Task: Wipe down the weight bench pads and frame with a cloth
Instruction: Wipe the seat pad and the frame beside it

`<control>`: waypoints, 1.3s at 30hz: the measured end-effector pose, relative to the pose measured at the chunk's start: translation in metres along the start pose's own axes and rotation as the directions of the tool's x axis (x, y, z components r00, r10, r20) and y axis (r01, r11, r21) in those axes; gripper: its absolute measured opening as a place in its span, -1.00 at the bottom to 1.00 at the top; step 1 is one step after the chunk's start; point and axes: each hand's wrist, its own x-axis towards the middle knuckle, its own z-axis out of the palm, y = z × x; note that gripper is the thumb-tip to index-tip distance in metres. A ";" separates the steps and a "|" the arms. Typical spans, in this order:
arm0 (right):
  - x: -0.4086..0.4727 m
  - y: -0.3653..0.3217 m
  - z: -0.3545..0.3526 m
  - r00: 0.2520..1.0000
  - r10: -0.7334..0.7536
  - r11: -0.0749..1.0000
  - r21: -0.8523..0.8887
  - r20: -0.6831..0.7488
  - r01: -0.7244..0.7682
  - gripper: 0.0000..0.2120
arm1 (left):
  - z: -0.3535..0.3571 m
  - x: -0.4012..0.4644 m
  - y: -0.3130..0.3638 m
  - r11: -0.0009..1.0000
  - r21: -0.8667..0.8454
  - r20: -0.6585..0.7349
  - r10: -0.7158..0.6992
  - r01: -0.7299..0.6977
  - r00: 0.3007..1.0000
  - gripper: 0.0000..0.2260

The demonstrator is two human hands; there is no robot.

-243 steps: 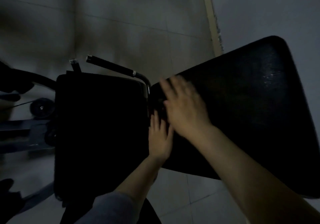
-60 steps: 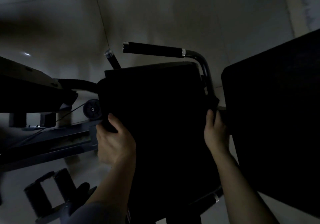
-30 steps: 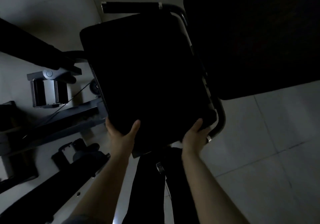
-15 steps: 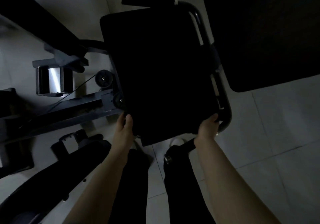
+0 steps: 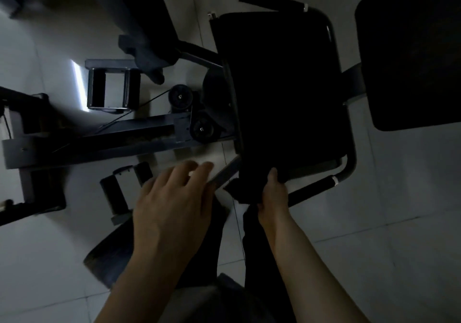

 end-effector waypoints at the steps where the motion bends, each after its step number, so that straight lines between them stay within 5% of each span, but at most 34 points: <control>1: -0.012 -0.002 -0.004 0.992 -0.129 0.986 -0.111 -0.006 0.127 -0.46 | 0.001 -0.002 -0.013 0.998 0.041 0.062 -0.044 0.042 0.997 -0.63; 2: -0.023 -0.009 -0.009 0.945 -0.325 0.903 -0.288 0.031 0.320 -0.48 | 0.002 -0.002 -0.021 0.993 0.081 0.153 -0.102 0.091 0.983 -0.63; 3: -0.031 -0.015 -0.016 0.830 -0.543 0.702 -0.473 0.127 0.532 -0.52 | 0.006 -0.001 -0.026 0.989 0.102 0.197 -0.130 0.112 0.972 -0.64; 5: -0.032 -0.025 -0.022 0.493 -0.746 0.135 -0.622 0.449 0.771 -0.55 | 0.014 0.000 -0.029 0.987 0.113 0.187 -0.134 0.114 0.973 -0.70; 6: -0.022 -0.028 -0.021 0.364 -0.666 -0.165 -0.605 0.651 0.779 -0.54 | 0.013 0.003 -0.027 0.986 0.105 0.168 -0.149 0.132 0.974 -0.74; 8: 0.014 -0.024 -0.016 0.222 -0.291 -0.681 -0.364 0.931 0.636 -0.60 | 0.015 0.005 -0.028 0.984 0.072 0.154 -0.171 0.161 0.973 -0.75; 10: 0.033 -0.027 -0.010 0.268 0.131 -0.891 -0.005 0.955 0.454 -0.67 | 0.016 0.005 -0.028 0.979 0.062 0.145 -0.202 0.195 0.969 -0.73; 13: 0.038 -0.037 0.009 0.375 0.340 -0.929 0.246 0.862 0.277 -0.76 | 0.019 0.007 -0.031 0.977 0.040 0.119 -0.214 0.211 0.970 -0.72; 17: 0.029 -0.057 0.043 0.388 0.337 -0.927 0.229 0.858 0.298 -0.82 | 0.019 0.009 -0.030 0.974 0.040 0.116 -0.225 0.222 0.967 -0.72; 20: 0.028 -0.083 0.086 0.378 0.147 -0.931 -0.001 0.914 0.365 -0.77 | 0.019 0.010 -0.029 0.967 0.066 0.100 -0.252 0.246 0.962 -0.76; 25: 0.027 -0.120 0.145 0.544 0.031 -0.997 -0.014 0.839 0.078 -0.62 | 0.016 0.015 -0.026 0.925 0.006 0.066 -0.379 0.379 0.923 -0.87; 28: 0.024 -0.101 0.121 0.601 0.254 -0.967 0.207 0.758 0.149 -0.53 | 0.010 0.024 -0.016 0.826 -0.052 0.020 -0.561 0.561 0.828 -0.81; 31: 0.018 -0.096 0.088 0.526 0.478 -0.878 0.380 0.704 0.290 -0.43 | 0.010 0.035 -0.014 0.688 -0.105 0.009 -0.722 0.718 0.692 -0.72; 34: 0.025 -0.103 0.088 0.403 0.541 -0.839 0.438 0.738 0.323 -0.49 | 0.013 0.042 -0.013 0.608 -0.152 -0.046 -0.792 0.779 0.609 -0.71; 39: 0.040 -0.177 0.176 0.356 0.337 -0.941 0.299 0.872 0.159 -0.58 | 0.013 0.046 -0.013 0.591 -0.144 -0.062 -0.806 0.794 0.589 -0.69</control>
